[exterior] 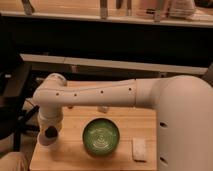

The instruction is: Place the eraser in the ceramic cup

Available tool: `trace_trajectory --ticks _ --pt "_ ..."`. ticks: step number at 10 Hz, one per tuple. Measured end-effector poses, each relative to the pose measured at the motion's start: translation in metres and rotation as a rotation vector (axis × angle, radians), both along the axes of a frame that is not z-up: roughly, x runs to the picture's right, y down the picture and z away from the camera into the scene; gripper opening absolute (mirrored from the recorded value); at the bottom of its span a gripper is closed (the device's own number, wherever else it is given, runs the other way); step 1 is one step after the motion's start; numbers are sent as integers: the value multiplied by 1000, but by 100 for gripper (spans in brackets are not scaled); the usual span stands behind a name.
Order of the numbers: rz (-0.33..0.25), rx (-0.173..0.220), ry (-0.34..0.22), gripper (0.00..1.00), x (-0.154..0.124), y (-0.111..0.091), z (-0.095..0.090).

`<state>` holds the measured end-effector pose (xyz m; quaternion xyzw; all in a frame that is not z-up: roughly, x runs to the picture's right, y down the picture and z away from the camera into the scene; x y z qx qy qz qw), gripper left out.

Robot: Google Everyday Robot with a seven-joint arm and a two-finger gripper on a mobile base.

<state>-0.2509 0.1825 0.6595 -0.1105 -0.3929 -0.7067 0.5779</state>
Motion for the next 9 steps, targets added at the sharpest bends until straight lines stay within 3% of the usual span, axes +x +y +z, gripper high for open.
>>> trace_trajectory --ticks 4,7,9 --pt "-11 -13 -20 53 -12 9 -1" --pt "-25 -12 -24 78 -12 12 -3" --pt "-27 -8 -29 80 -12 14 -5"
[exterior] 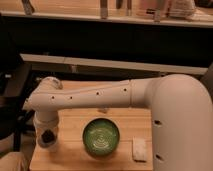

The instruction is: Place the eraser in the ceramic cup

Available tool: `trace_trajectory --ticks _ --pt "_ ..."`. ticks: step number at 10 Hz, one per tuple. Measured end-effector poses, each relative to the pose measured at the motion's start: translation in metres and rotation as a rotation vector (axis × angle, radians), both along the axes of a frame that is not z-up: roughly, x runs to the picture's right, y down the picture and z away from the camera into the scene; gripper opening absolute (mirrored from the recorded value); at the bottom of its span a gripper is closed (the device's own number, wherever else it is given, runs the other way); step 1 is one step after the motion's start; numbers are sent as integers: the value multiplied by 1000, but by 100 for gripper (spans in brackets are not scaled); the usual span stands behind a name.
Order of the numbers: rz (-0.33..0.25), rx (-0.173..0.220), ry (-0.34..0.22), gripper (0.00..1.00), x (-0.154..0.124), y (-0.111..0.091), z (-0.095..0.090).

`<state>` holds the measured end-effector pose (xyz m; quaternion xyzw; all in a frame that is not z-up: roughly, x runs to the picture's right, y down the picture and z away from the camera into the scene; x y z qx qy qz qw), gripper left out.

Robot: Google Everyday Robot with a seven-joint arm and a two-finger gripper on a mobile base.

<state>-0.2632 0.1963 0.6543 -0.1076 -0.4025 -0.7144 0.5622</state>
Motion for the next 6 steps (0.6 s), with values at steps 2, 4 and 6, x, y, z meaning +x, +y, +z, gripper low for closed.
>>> trace_trajectory --ticks 2,4,6 --pt "0 5 -9 80 -1 0 -2" --pt "-7 14 -24 80 -4 -1 -5" --pt "-6 14 -27 80 -6 -4 -6"
